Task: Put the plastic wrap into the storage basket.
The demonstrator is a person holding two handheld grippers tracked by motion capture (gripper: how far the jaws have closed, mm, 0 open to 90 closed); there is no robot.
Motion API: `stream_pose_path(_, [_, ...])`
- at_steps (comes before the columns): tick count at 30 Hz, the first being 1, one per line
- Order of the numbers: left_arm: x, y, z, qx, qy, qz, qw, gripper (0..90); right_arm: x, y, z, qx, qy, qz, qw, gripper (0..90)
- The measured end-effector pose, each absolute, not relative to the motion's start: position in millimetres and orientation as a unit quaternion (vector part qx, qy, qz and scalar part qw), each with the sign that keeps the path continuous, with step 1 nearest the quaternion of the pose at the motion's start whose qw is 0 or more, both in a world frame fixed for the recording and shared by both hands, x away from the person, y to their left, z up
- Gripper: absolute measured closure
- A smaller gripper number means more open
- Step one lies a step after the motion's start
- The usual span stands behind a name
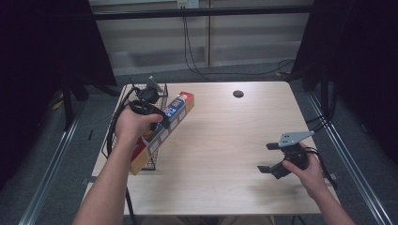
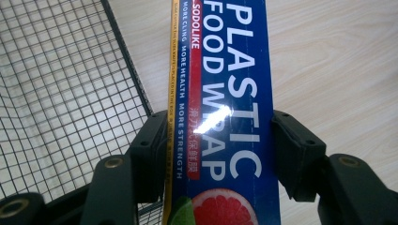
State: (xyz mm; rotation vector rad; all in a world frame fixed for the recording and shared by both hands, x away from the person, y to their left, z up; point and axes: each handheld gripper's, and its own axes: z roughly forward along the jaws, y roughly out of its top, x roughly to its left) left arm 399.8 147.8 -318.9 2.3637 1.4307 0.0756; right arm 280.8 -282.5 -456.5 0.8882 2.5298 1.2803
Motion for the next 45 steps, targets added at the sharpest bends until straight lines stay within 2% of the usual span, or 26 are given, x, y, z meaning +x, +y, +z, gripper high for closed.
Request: stream_pose_path(45, [398.5,187.6,-315.8,0.805,0.564,0.037,0.178,43.5,280.6,-280.4,-456.5,0.299,0.849,0.427,0.084,2.2])
